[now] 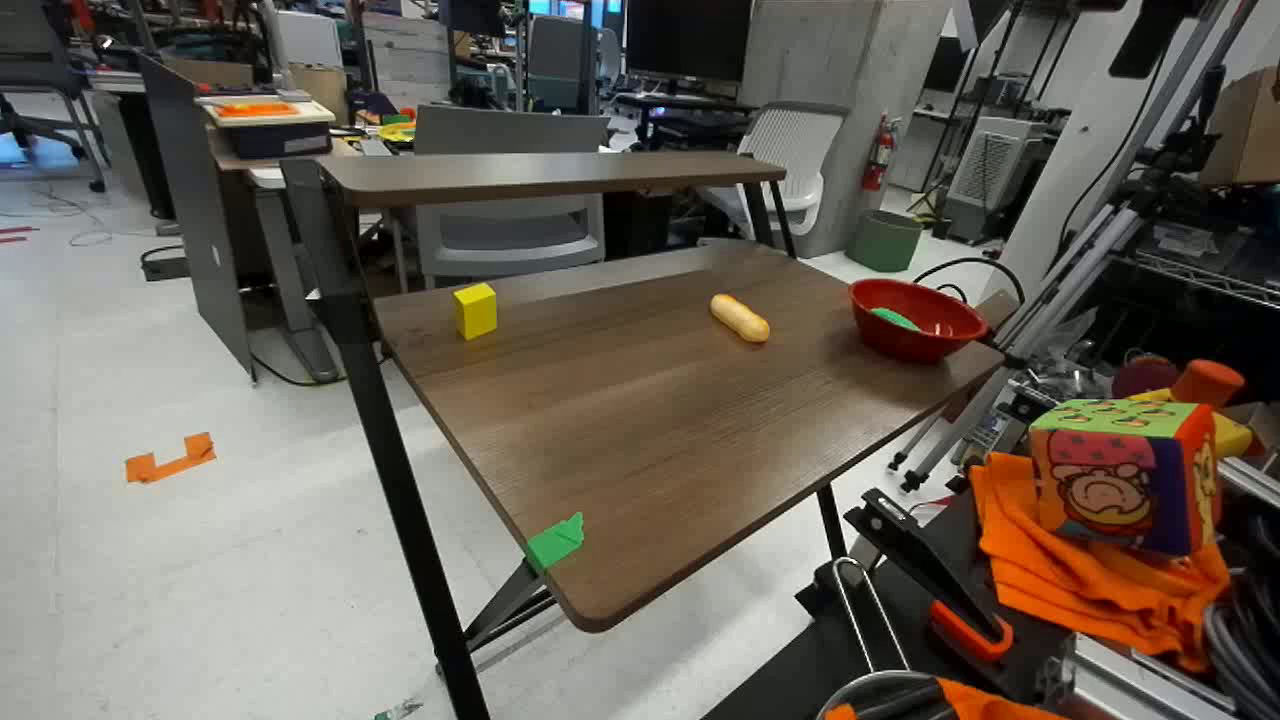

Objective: Pick up the toy from the table and move it to the left.

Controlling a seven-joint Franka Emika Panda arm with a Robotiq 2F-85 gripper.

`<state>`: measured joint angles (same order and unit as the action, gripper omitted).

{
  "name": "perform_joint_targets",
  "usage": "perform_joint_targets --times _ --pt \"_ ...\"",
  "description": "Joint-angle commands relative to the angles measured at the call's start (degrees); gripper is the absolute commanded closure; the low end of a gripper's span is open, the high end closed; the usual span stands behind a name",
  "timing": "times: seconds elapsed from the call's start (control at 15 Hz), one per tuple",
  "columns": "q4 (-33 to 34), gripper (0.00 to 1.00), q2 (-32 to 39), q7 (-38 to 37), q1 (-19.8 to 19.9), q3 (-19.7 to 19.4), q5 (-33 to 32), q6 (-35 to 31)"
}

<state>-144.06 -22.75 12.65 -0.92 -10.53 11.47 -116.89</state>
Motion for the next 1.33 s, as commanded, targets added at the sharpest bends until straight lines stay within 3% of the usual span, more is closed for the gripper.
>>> perform_joint_targets --times 0.0,0.6,0.93,1.27 --pt "0.2 0.00 0.1 0.4 1.1 1.1 0.4 0.2" --pt "0.2 0.00 0.1 0.4 1.1 1.1 0.4 0.2" --pt "5.7 0.00 7.6 -4.0 0.0 3.1 2.6 -2.1" --pt "15.1 0.00 20.7 -10.1 0.0 6.8 3.2 -10.2"
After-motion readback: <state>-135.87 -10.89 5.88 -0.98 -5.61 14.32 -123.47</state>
